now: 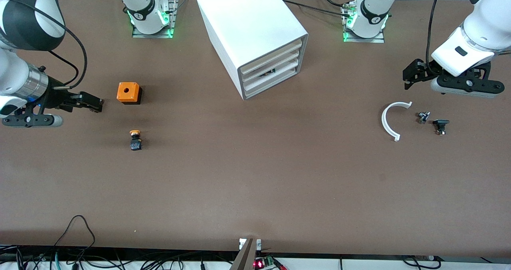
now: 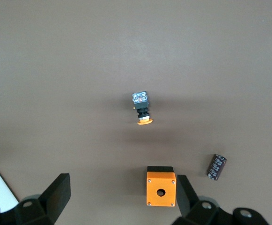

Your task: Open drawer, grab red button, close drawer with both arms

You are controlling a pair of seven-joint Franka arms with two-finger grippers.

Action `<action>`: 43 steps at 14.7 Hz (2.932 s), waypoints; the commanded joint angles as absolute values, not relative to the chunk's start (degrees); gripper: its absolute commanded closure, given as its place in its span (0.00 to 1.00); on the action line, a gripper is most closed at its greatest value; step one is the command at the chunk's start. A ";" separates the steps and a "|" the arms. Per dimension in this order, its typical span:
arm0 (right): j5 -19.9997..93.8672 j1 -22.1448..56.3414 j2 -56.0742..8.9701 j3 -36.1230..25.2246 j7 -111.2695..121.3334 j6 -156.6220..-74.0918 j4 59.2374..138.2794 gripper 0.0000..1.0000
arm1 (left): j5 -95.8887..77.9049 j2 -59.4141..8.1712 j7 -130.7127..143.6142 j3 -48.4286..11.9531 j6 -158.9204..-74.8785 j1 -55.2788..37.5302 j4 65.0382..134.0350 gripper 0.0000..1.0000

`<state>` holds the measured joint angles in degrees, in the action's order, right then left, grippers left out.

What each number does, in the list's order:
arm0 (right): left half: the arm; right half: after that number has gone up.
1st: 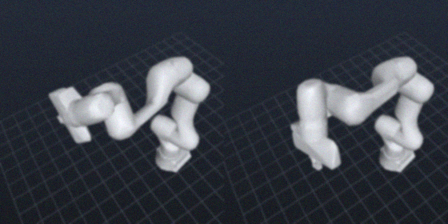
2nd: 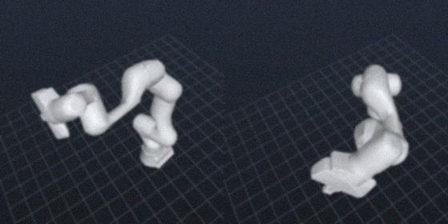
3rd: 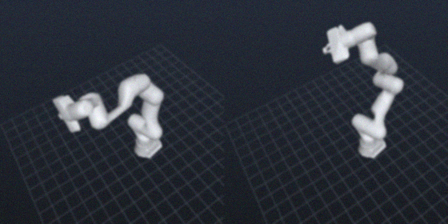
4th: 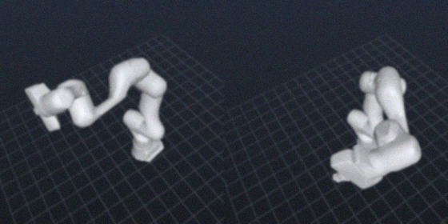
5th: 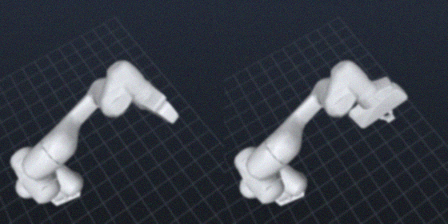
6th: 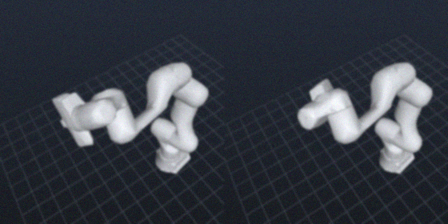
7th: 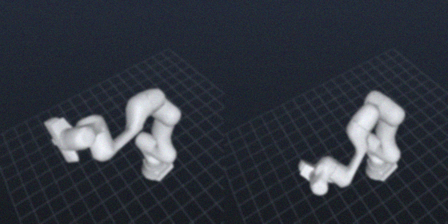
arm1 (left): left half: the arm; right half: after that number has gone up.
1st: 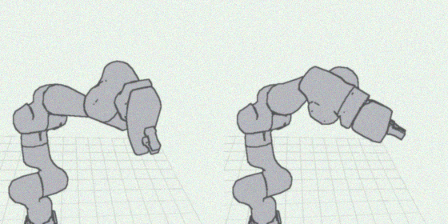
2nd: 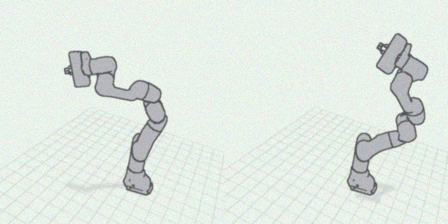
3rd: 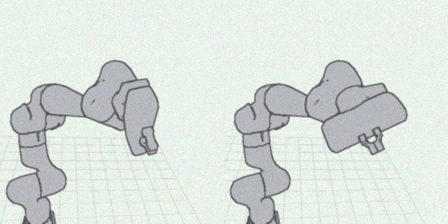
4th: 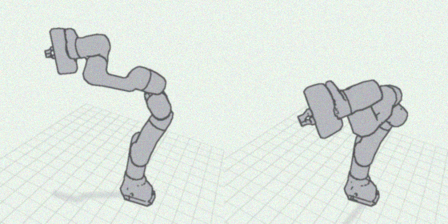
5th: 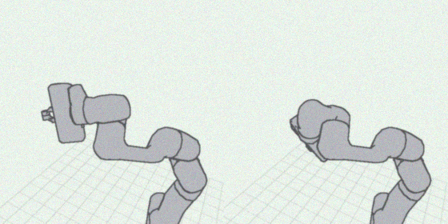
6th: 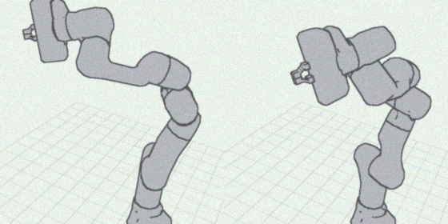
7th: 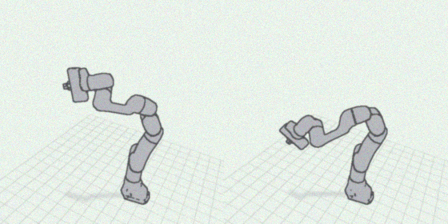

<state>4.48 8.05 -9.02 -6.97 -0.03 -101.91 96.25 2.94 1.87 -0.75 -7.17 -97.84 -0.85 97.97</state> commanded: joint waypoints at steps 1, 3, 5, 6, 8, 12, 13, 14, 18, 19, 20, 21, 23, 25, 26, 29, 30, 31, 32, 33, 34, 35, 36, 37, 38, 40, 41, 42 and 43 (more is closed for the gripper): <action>5.45 9.40 -9.58 -6.94 0.70 -103.97 97.03 0.00 | 1.58 2.64 -1.23 -6.94 -97.29 -0.79 98.35 0.00; 5.54 10.02 -9.75 -6.94 0.35 -105.03 97.29 0.00 | 1.50 2.37 -1.15 -6.94 -97.03 -0.79 98.18 0.00; 5.54 10.90 -10.19 -6.94 -0.44 -105.47 97.21 0.00 | -0.34 1.41 -1.66 -6.94 -91.70 -0.62 97.21 0.00; 5.54 11.68 -10.37 -6.94 -0.53 -105.99 97.29 0.00 | -3.48 1.06 -1.76 -6.77 -90.10 -0.62 97.21 0.00; 5.54 11.95 -10.81 -6.94 -0.53 -106.43 97.29 0.00 | -5.35 -0.61 -1.76 -7.03 -87.99 -1.40 97.38 0.00; 5.54 13.44 -11.51 -6.94 -0.88 -108.36 97.21 0.00 | -15.79 -3.06 -7.53 -7.47 -86.75 -1.41 98.26 0.00; 5.54 13.97 -11.69 -6.94 -2.36 -108.72 97.29 0.00 | -18.87 -4.29 -10.08 -7.47 -86.23 -1.41 98.78 0.00; 5.54 14.67 -12.12 -6.94 -3.94 -108.89 97.21 0.00 | -22.90 -5.09 -11.33 -7.38 -86.57 -1.41 99.57 0.00; 5.45 16.87 -12.48 -6.94 -7.99 -109.95 96.94 0.00 | -35.66 -12.29 -18.07 -7.56 -88.58 -1.41 102.03 0.01; 5.45 17.31 -12.74 -6.94 -8.87 -109.95 96.77 0.00 | -39.42 -13.44 -22.28 -7.65 -89.90 -1.41 103.87 0.03; 5.28 17.58 -12.83 -6.94 -9.75 -109.95 96.59 0.00 | -44.25 -14.58 -26.59 -7.56 -90.87 -1.41 106.76 0.05; 5.19 17.75 -12.83 -6.94 -10.36 -109.95 96.50 0.00 | -48.91 -15.63 -31.16 -7.65 -92.71 -1.41 109.48 0.06; 5.10 18.71 -12.92 -6.94 -12.03 -110.04 96.15 0.00 | -55.96 -16.78 -39.43 -9.30 -96.22 -1.49 115.55 0.12; 5.18 19.60 -13.36 -6.94 -14.84 -109.95 94.93 0.00 | -59.23 -17.14 -41.74 -10.81 -97.47 -1.49 119.34 0.14; 5.19 20.03 -13.71 -6.94 -15.98 -109.95 94.31 0.00 | -60.46 -17.83 -44.18 -12.38 -97.82 -1.49 120.83 0.17; 5.10 21.26 -14.76 -6.94 -19.41 -109.78 92.47 0.00 | -65.37 -20.39 -53.50 -14.67 -99.05 -1.58 124.62 0.25; 4.75 21.79 -15.46 -6.94 -20.12 -109.43 91.68 0.00 | -66.09 -20.65 -54.74 -15.37 -99.49 -1.58 125.59 0.28; 4.66 22.32 -15.90 -6.94 -20.30 -109.16 90.80 0.00 | -67.05 -20.65 -56.15 -16.51 -100.10 -1.67 126.55 0.32; 4.66 22.93 -16.17 -7.03 -21.69 -109.07 90.27 0.00 | -67.93 -20.83 -57.64 -17.74 -101.59 -1.76 127.78 0.34; 4.57 23.11 -16.17 -7.03 -23.45 -109.07 89.92 0.00 | -68.29 -21.09 -58.79 -18.10 -102.21 -1.84 128.40 0.37; 4.66 23.29 -16.26 -6.94 -24.68 -108.99 89.39 0.00 | -68.64 -21.62 -59.49 -18.37 -102.22 -2.19 128.50 0.40; 4.66 23.64 -16.87 -6.94 -25.92 -108.72 88.25 0.00 | -69.51 -21.80 -60.11 -18.80 -102.48 -2.37 129.54 0.41; 4.66 24.34 -17.14 -6.94 -27.23 -107.76 87.63 0.00 | -71.09 -21.88 -61.07 -19.68 -103.44 -2.37 129.99 0.41; 4.66 25.04 -17.66 -7.03 -29.07 -106.88 87.19 0.00 | -71.89 -22.41 -62.30 -20.56 -104.75 -2.37 130.86 0.42; 4.66 25.57 -18.62 -7.03 -31.70 -106.53 85.71 0.00 | -73.20 -23.72 -64.40 -21.78 -105.37 -2.37 130.96 0.47; 4.75 26.45 -19.51 -7.03 -34.44 -106.52 84.82 0.00 | -74.53 -24.43 -65.56 -22.06 -105.38 -2.37 131.39 0.53; 4.75 26.63 -20.21 -7.03 -35.76 -106.44 83.94 0.00 | -74.97 -24.52 -66.35 -22.15 -105.55 -2.46 131.74 0.62; 4.75 26.72 -20.82 -7.03 -37.08 -106.44 82.89 0.00 | -75.58 -24.61 -66.97 -22.32 -105.82 -2.98 132.10 0.75; 4.75 27.15 -21.18 -6.94 -38.48 -106.35 82.36 0.00 | -75.85 -24.61 -67.32 -22.41 -105.99 -3.25 132.53 0.98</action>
